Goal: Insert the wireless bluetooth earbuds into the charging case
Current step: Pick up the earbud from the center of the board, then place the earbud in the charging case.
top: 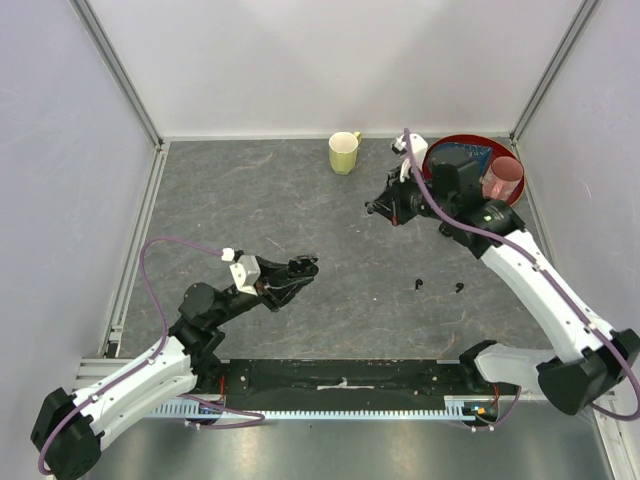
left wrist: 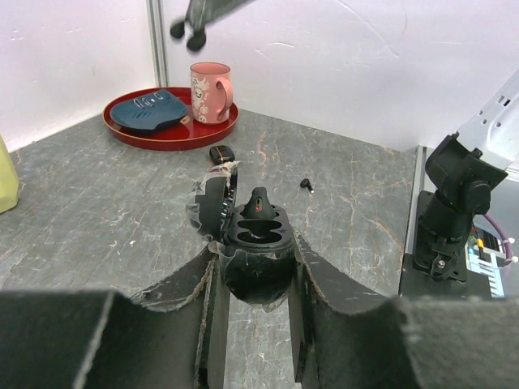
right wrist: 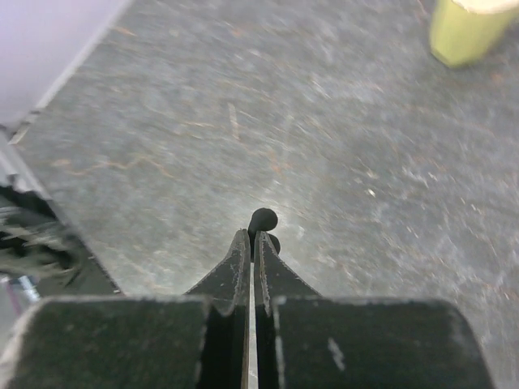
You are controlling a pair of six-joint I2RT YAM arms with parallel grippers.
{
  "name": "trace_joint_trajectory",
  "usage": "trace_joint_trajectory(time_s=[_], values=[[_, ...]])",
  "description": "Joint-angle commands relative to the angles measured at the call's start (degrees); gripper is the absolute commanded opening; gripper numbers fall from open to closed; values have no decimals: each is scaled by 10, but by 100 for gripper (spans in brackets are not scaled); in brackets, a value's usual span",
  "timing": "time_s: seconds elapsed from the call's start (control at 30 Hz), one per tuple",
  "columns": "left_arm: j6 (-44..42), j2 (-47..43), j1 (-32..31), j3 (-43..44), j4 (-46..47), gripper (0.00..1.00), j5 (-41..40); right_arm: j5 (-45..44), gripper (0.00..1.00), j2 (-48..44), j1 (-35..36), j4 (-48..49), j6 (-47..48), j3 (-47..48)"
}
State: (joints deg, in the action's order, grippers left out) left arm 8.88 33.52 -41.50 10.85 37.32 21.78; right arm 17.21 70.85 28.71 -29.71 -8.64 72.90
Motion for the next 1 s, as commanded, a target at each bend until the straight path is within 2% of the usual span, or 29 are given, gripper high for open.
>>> trace_joint_trajectory(time_s=[0.0, 0.13, 0.23, 0.27, 0.47, 0.67, 0.97], values=[[-27, -3, 0, 7, 9, 2, 18, 158, 0, -36, -7, -10, 16, 65], [-27, 4, 0, 12, 12, 2, 29, 288, 0, -40, -8, -10, 14, 89], [-26, 8, 0, 15, 17, 2, 36, 344, 0, -38, -8, -8, 9, 102], [-26, 10, 0, 15, 20, 2, 42, 393, 0, -36, -8, -7, 9, 107], [-17, 31, 0, 25, 41, 2, 90, 503, 0, -34, -6, -2, 16, 100], [-6, 66, -1, 49, 55, 2, 139, 510, 0, -33, 22, -9, 35, 81], [11, 102, -1, 76, 72, 2, 195, 418, 0, 27, 94, -138, 140, 116]])
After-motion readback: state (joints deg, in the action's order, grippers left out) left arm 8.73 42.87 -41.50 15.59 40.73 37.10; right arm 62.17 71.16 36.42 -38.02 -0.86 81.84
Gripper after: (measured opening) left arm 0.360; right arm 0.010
